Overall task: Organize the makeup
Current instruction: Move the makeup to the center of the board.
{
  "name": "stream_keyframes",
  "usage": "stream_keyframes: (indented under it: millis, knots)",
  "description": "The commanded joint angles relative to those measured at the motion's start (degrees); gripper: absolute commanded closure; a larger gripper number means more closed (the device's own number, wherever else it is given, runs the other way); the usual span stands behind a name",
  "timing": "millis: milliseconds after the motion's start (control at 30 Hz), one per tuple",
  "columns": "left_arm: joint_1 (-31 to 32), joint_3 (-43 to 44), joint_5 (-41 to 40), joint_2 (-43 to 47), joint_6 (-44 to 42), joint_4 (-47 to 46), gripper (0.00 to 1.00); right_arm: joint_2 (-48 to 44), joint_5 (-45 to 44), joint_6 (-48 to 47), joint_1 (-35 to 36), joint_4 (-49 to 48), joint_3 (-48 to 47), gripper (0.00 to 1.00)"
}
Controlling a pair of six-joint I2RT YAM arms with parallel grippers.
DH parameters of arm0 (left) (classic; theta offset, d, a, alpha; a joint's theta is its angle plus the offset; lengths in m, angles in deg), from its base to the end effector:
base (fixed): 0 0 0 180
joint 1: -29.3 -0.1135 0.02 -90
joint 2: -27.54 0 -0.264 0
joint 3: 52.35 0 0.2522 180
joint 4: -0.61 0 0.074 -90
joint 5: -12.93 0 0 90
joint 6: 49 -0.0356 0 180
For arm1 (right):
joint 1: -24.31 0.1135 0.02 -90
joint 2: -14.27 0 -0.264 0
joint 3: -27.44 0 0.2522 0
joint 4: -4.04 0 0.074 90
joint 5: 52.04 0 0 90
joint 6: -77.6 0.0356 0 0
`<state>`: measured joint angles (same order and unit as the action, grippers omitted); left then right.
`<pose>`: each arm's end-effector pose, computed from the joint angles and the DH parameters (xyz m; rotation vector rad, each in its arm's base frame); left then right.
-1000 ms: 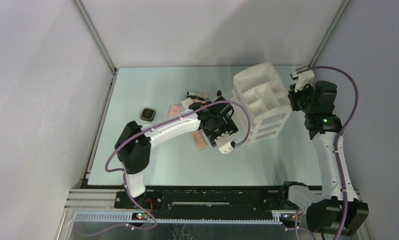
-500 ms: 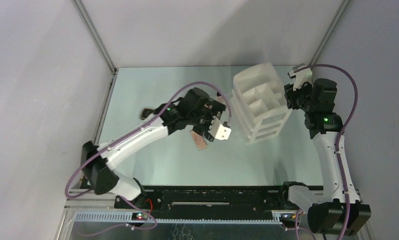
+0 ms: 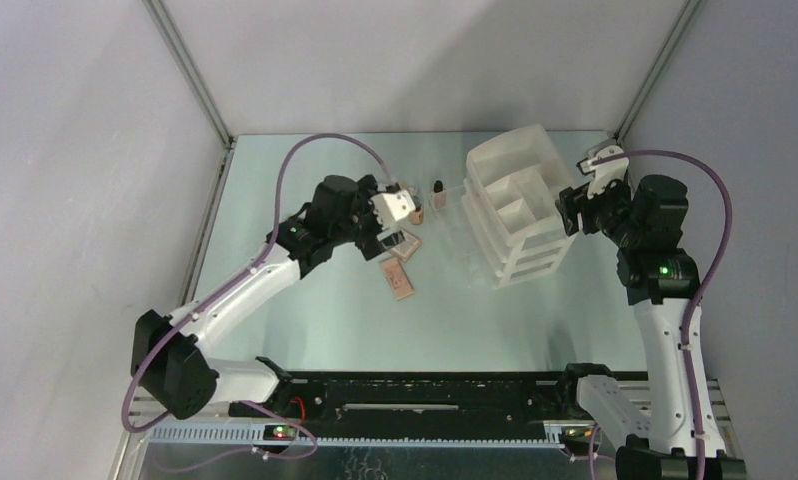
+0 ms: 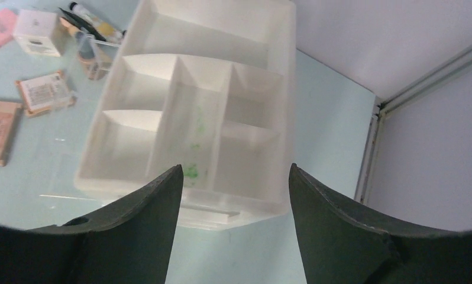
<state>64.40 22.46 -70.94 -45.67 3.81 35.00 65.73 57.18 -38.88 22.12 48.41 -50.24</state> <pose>0.2333 -0.1686 0.3140 1.3127 1.6912 -0.0933 0.1843 0.0047 0.3979 -0.6129 1.7661 -0.0285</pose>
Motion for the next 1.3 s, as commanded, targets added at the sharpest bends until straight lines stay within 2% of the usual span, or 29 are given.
stream_keyframes:
  millis: [0,200,400,633,1033,1267]
  knots:
    - [-4.75,0.62,-2.06,-4.39,15.60,-5.26,0.00,-2.67,5.38,2.83,0.42,-0.68,1.38,0.25]
    - [-8.30,4.74,0.57,-10.46,21.39,-5.61,0.00,-4.04,4.77,2.13,0.39,-2.13,5.03,0.25]
    - [-8.37,8.86,1.69,-15.68,23.79,-7.26,0.00,-6.23,3.44,1.46,-0.05,-4.04,8.66,0.25]
    - [-8.37,15.22,7.38,-21.75,24.90,-8.53,0.00,-7.25,5.86,2.50,-2.99,-4.13,9.15,0.25]
    - [-8.65,21.29,6.45,-26.56,23.72,-7.54,0.11,-9.23,6.97,3.19,-3.33,-4.77,9.52,0.25]
    - [-10.91,24.66,7.85,-29.33,26.83,-7.18,0.18,-9.45,7.82,3.28,-3.39,-4.59,9.52,0.25]
